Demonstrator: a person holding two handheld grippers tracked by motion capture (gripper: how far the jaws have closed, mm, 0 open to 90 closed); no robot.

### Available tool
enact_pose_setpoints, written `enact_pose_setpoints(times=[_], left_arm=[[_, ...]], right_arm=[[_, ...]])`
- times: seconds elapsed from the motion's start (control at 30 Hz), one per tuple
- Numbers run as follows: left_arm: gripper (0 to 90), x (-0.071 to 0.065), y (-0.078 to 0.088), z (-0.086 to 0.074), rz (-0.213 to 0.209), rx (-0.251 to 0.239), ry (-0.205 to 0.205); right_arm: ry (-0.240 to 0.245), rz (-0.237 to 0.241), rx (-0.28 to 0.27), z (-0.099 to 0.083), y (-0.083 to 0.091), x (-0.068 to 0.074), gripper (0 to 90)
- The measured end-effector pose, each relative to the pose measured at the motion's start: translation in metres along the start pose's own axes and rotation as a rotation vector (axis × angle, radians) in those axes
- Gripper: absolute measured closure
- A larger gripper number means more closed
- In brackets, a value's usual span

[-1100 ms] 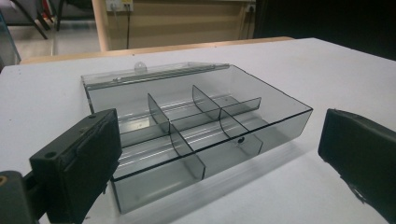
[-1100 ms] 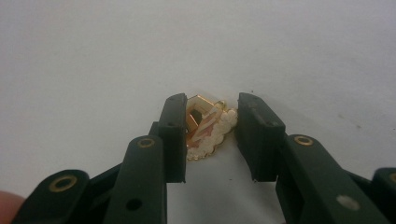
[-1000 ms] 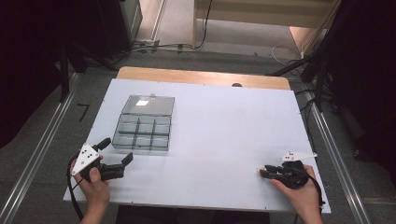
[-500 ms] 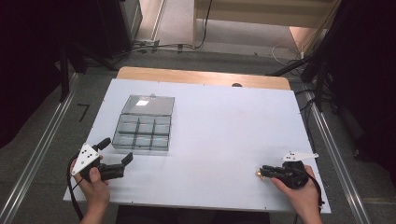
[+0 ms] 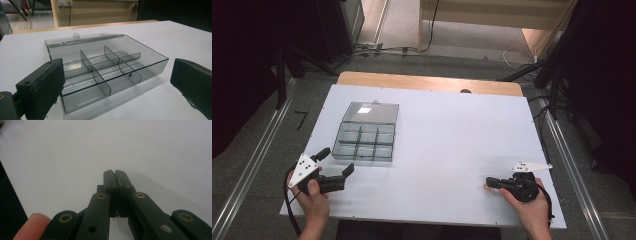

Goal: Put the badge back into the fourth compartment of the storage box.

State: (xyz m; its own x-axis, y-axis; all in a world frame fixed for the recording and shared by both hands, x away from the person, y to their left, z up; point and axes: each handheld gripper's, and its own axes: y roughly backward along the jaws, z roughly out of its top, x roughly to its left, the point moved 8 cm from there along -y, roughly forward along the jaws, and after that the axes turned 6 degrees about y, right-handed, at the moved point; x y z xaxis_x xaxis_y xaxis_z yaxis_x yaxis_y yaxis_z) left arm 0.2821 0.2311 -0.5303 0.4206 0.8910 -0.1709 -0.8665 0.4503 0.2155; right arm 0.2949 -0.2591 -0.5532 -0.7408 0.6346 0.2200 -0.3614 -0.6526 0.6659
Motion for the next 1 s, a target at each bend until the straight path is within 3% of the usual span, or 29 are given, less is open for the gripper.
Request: enact_pose_setpoints(times=[0.2,1.0], left_arm=[[0.0,0.0,0.0,0.0,0.001,-0.002,0.001],[0.0,-0.002,0.002,0.0,0.002,-0.007,-0.01]], right_arm=[[0.033,-0.036,-0.002,0.005,0.002,0.004,87.1],[0.113,-0.05,-0.057,0.046,-0.013,0.028,87.1]])
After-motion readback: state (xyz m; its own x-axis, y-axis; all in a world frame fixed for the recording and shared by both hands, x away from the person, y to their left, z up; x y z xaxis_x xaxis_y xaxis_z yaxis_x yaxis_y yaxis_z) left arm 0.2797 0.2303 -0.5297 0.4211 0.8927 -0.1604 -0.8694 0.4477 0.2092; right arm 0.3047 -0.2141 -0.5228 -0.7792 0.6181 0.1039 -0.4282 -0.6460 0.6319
